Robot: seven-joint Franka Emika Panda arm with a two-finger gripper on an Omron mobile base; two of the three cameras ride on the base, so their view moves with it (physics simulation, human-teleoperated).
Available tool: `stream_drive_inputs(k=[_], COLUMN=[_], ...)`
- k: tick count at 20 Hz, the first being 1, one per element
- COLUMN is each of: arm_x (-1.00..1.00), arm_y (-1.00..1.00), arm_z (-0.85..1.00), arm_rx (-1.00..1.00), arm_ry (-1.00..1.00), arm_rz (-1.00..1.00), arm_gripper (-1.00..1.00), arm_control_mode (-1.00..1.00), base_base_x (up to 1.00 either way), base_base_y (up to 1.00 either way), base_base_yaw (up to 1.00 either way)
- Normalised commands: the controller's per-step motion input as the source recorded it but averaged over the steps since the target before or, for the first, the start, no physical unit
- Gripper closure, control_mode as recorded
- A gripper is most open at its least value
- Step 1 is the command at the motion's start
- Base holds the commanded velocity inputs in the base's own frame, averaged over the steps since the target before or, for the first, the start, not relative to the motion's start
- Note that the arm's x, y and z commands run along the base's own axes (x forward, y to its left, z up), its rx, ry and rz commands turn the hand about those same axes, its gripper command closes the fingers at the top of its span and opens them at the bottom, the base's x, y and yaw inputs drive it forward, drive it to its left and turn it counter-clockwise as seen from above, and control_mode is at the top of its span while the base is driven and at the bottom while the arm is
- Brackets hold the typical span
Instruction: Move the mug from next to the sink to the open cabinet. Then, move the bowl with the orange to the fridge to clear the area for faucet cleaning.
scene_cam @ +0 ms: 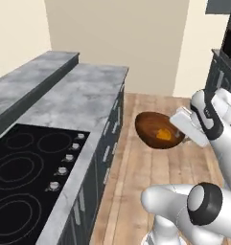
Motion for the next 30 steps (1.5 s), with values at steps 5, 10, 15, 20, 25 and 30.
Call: stream_drive_inputs(k=[5,10,15,20,25,30], arm_x=[0.0,0.0,0.0,0.0,0.0,0.0], arm_y=[0.0,0.0,0.0,0.0,0.0,0.0], arm_z=[0.0,0.0,0.0,0.0,0.0,0.0], arm_rx=[0.0,0.0,0.0,0.0,0.0,0.0], arm_ry=[0.0,0.0,0.0,0.0,0.0,0.0], arm_rz=[0.0,0.0,0.0,0.0,0.0,0.0], arm_gripper=[1.0,1.0,1.0,1.0,1.0,1.0], arm_control_mode=[1.0,1.0,1.0,1.0,1.0,1.0], base_base_x=[-0.07,-0.22,-0.18,-0.15,-0.31,0.0], base_base_y=[0.0,0.0,0.06,0.37,0.9,1.0], base_base_yaw=[1.0,0.94,0.93,0.89,0.61,0.15])
